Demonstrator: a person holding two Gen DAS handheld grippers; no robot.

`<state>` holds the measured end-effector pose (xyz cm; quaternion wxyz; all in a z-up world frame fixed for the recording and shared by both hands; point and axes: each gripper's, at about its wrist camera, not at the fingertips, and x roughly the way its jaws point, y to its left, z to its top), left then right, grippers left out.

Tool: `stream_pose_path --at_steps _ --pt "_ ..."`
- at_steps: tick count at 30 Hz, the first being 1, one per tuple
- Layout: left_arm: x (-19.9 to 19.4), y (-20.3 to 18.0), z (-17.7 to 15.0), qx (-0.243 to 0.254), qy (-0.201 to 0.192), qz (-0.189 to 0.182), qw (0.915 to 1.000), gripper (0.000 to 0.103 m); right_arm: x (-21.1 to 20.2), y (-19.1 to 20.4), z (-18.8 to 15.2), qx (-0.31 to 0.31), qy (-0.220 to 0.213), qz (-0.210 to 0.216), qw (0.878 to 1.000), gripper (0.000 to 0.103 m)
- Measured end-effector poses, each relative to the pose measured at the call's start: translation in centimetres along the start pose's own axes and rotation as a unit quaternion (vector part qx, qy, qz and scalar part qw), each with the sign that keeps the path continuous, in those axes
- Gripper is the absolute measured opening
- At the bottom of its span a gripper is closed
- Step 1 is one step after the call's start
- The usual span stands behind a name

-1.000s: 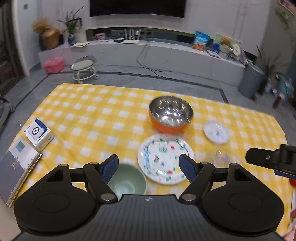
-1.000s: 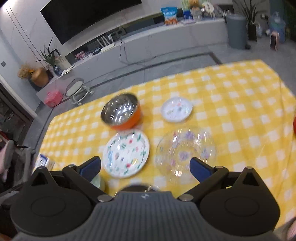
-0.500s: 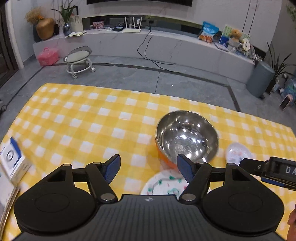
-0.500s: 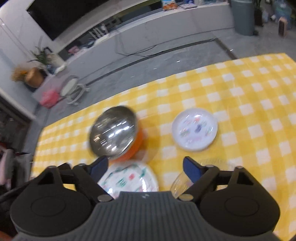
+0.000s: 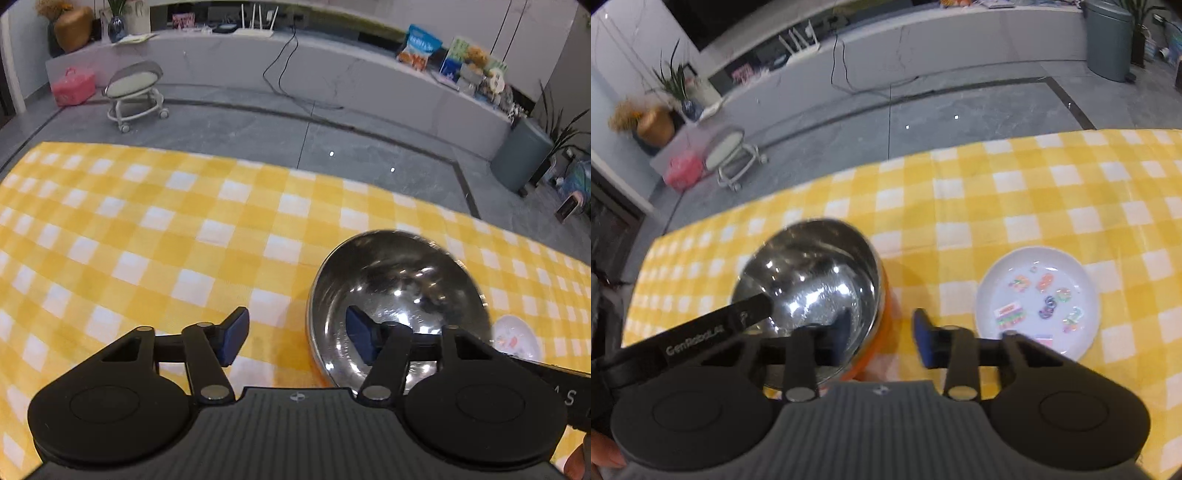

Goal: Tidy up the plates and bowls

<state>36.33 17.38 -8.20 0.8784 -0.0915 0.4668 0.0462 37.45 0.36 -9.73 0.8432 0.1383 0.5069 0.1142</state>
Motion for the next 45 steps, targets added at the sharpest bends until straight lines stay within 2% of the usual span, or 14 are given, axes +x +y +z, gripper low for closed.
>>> stream_pose_path --at_steps 3,5,7,11,15,19,24,28,34,37,39,42,45 --pt "0.3 -0.5 -0.3 0.014 0.002 0.003 0.9999 0.06 0.8 0.4 0.0 0.0 0.0 -0.001 1.0 0.026" --pt "0.4 -1.0 -0.4 0.021 -0.003 0.017 0.9996 0.053 1.1 0.8 0.0 -0.004 -0.006 -0.013 1.0 0.025" --pt "0.5 -1.2 -0.7 0.026 -0.007 0.013 0.9996 0.037 1.4 1.1 0.0 -0.006 -0.007 -0.024 1.0 0.018" --pt "0.5 -1.3 -0.5 0.001 0.0 -0.006 1.0 0.018 1.4 1.2 -0.1 -0.019 -0.014 -0.034 0.999 0.015" --pt "-0.2 -1.7 -0.2 0.004 0.0 -0.006 1.0 0.01 1.2 1.9 -0.6 -0.053 -0.026 -0.064 0.996 0.011" --pt "-1.0 -1.6 0.0 -0.002 0.009 -0.002 1.0 0.009 0.6 1.3 -0.6 -0.033 -0.023 -0.045 0.998 0.01" --pt "-2.9 -2.1 -0.3 -0.002 -0.003 -0.001 1.0 0.009 -1.4 2.0 -0.8 -0.05 -0.035 -0.059 0.996 0.009" --pt "-4.6 -2.7 -0.3 0.003 0.001 0.003 1.0 0.01 -3.5 2.0 -0.8 -0.047 -0.036 -0.053 0.997 0.008" --pt "-9.7 -4.2 0.0 0.039 -0.023 0.014 0.9989 0.01 -9.0 2.4 -1.2 -0.05 -0.056 -0.041 0.996 0.007" --pt "-12.4 -5.1 -0.3 0.069 -0.027 0.023 0.997 0.01 -11.8 2.1 -1.9 -0.034 -0.055 -0.026 0.998 0.006" --pt "-14.3 -5.6 -0.9 0.08 -0.028 0.024 0.9961 0.011 -14.1 1.9 -2.7 -0.02 -0.069 -0.017 0.997 0.005" --pt "-16.8 -5.6 -1.8 0.064 -0.021 0.024 0.9975 0.01 -17.4 2.7 -4.2 -0.041 -0.086 -0.017 0.995 0.005" --pt "-18.5 -5.3 -3.0 0.038 0.005 0.023 0.999 0.01 -20.2 3.1 -6.4 -0.055 -0.098 -0.012 0.994 0.005"
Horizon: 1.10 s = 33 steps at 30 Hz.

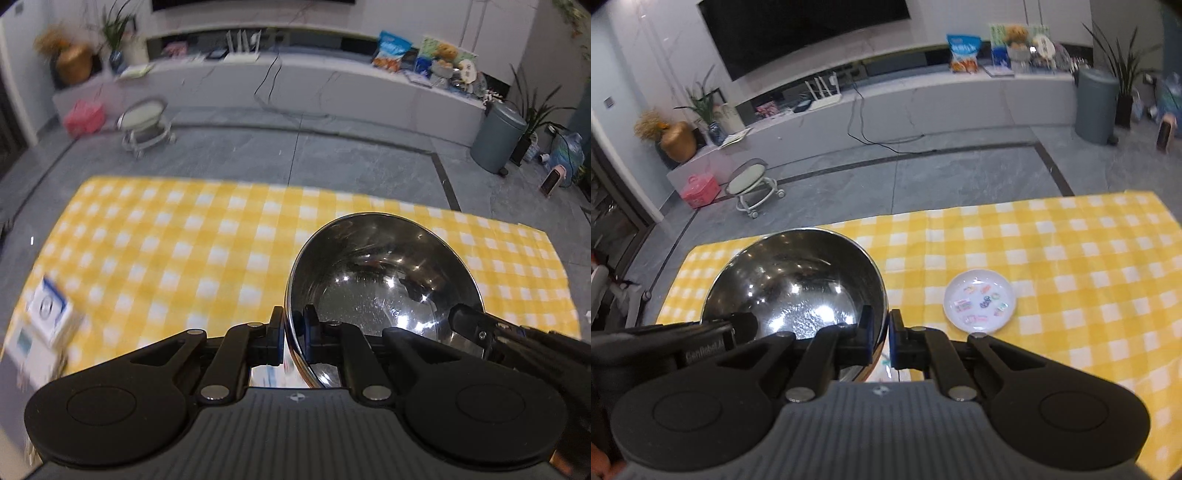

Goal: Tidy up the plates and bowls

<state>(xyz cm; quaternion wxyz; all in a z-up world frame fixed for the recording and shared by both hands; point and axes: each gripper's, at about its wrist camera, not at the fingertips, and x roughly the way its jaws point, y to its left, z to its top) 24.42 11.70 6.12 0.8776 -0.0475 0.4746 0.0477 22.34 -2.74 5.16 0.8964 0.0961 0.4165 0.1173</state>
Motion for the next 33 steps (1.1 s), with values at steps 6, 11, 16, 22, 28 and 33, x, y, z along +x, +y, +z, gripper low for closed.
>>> stream_pose_path --at_steps 6,11,16,22,28,33 --pt "-2.2 0.7 -5.0 -0.025 0.015 -0.016 0.9995 0.01 -4.5 -1.1 -5.3 0.019 -0.015 0.022 0.999 0.006" --pt "-2.2 1.6 -9.7 -0.056 0.041 -0.041 0.9967 0.011 -6.8 -1.8 -10.4 0.03 -0.022 0.009 0.999 0.006" --pt "-2.0 0.7 -12.6 -0.041 0.032 -0.049 0.9974 0.012 -7.0 -3.3 -12.6 0.053 -0.02 0.005 0.998 0.006" --pt "0.0 1.8 -15.0 -0.05 0.047 -0.072 0.995 0.014 -5.8 -4.2 -13.8 0.057 -0.002 0.011 0.998 0.006" --pt "1.0 0.8 -16.8 -0.024 0.034 -0.054 0.9977 0.015 -3.2 -4.6 -16.1 0.037 0.02 -0.003 0.999 0.006" --pt "2.2 1.2 -17.4 -0.039 0.048 -0.088 0.9942 0.017 -2.7 -4.6 -16.8 0.008 0.0 -0.032 0.999 0.005"
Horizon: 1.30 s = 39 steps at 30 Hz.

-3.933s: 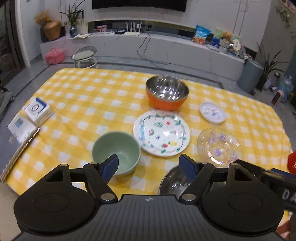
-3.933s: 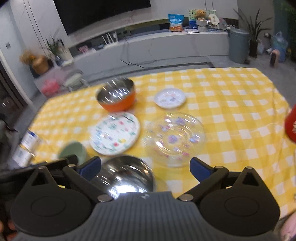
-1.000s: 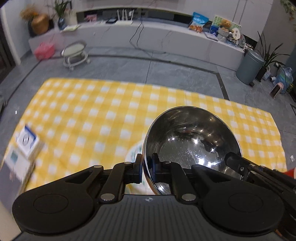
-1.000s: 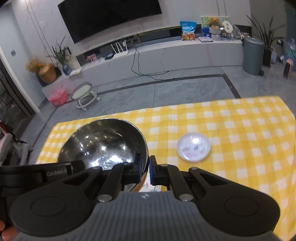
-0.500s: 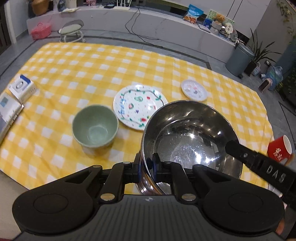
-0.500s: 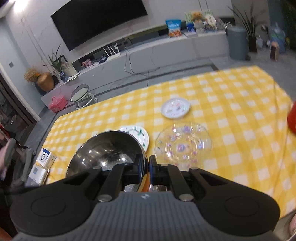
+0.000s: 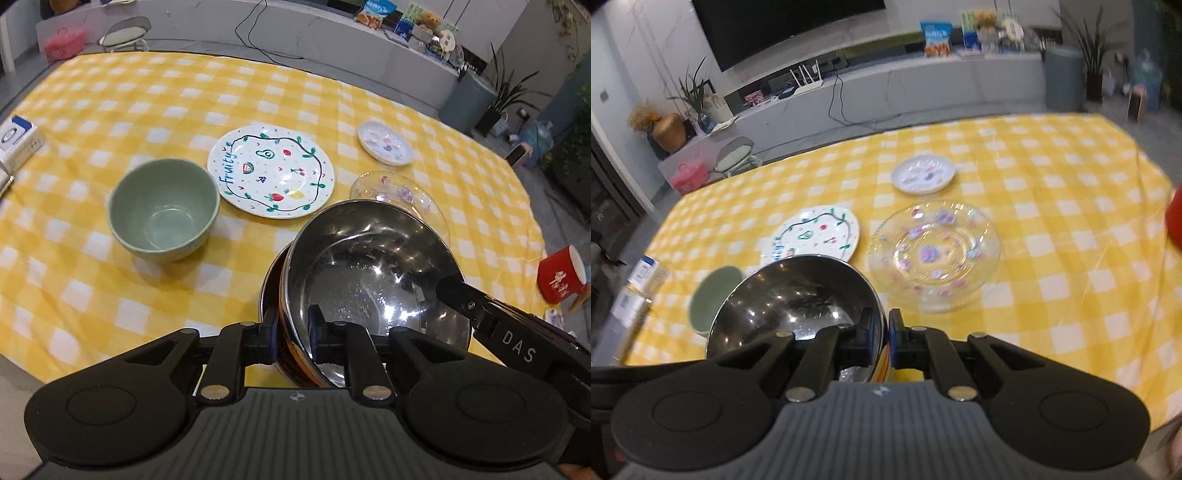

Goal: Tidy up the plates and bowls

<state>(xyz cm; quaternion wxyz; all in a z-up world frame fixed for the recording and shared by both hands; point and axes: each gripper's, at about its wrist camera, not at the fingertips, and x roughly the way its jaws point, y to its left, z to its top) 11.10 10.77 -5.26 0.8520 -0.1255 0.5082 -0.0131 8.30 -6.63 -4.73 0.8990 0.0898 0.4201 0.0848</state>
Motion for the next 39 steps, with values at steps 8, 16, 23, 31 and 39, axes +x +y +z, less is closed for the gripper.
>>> stream_pose_path --at_steps 8,16,23,31,39 --pt "0.1 0.5 0.1 -0.002 -0.002 -0.01 0.9999 0.017 1.3 -0.1 -0.4 0.001 0.016 0.006 1.0 0.005" --pt "-0.4 -0.3 0.1 0.019 0.007 -0.001 0.9998 0.028 0.9 -0.3 -0.3 0.002 0.014 0.011 1.0 0.005" --pt "-2.2 -2.1 -0.1 0.072 -0.022 0.051 0.9958 0.055 1.2 -0.6 -0.6 0.01 0.024 0.024 0.999 0.005" --pt "-1.0 -1.1 0.1 0.076 -0.026 0.06 0.995 0.068 1.0 -0.6 -0.6 0.013 0.018 0.021 1.0 0.005" --pt "1.2 1.0 0.1 0.042 -0.001 0.056 0.9975 0.068 1.5 -1.2 -0.7 0.025 0.023 0.021 0.999 0.01"
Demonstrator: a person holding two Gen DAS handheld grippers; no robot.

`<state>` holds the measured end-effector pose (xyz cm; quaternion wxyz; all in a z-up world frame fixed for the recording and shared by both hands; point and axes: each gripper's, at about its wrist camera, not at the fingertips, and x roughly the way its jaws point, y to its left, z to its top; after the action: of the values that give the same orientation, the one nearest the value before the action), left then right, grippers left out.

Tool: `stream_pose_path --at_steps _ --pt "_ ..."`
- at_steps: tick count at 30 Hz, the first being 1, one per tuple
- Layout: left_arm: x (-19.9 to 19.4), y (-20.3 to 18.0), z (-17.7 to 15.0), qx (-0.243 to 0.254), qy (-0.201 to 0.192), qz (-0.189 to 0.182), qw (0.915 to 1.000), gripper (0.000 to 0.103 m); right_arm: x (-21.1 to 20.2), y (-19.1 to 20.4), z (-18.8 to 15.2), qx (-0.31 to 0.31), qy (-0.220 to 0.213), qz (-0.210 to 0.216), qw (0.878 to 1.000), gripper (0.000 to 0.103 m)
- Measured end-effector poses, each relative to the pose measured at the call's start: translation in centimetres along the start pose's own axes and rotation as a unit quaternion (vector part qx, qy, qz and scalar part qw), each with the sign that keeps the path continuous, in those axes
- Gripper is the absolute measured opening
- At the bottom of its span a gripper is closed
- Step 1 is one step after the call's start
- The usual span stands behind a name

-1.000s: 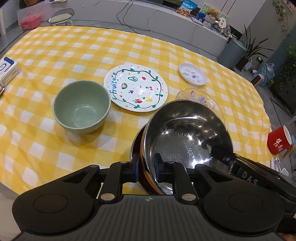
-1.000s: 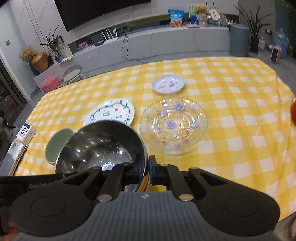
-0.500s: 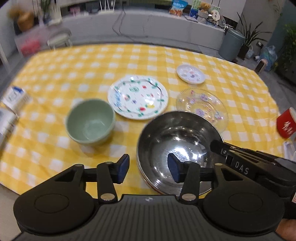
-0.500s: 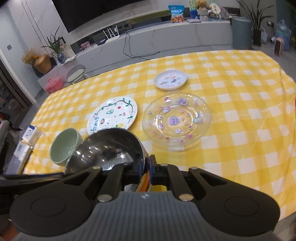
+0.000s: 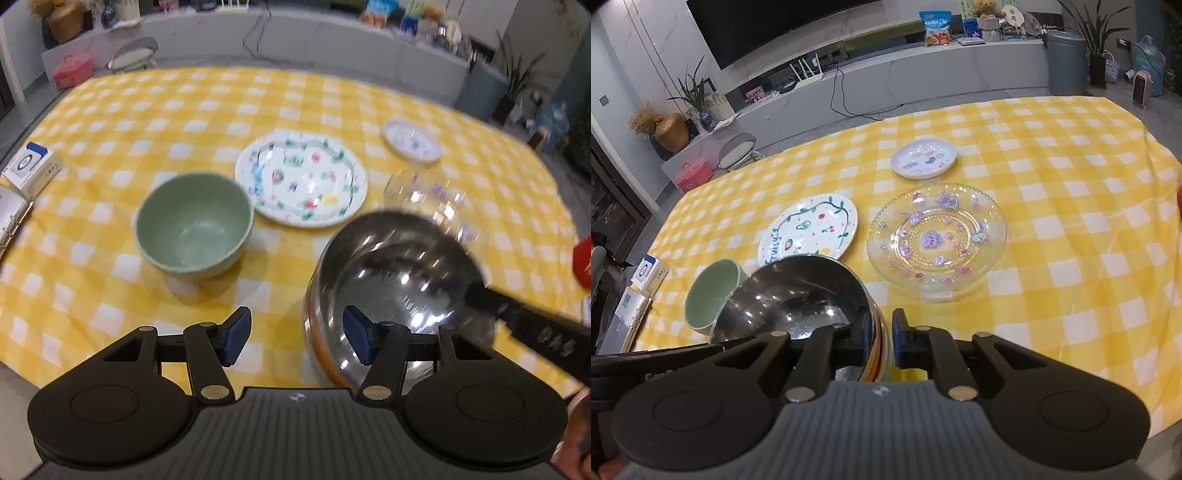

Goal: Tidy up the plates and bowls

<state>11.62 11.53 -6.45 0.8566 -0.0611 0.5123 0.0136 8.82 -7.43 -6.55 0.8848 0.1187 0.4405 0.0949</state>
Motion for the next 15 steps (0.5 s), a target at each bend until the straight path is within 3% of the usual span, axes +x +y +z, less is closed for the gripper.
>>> stream_pose_path --at_steps 15 --pt "1.07 0.63 -0.09 -0.008 0.011 -0.008 0.9999 0.072 0.17 0.24 -0.02 -0.003 0.006 0.0 1.0 0.01"
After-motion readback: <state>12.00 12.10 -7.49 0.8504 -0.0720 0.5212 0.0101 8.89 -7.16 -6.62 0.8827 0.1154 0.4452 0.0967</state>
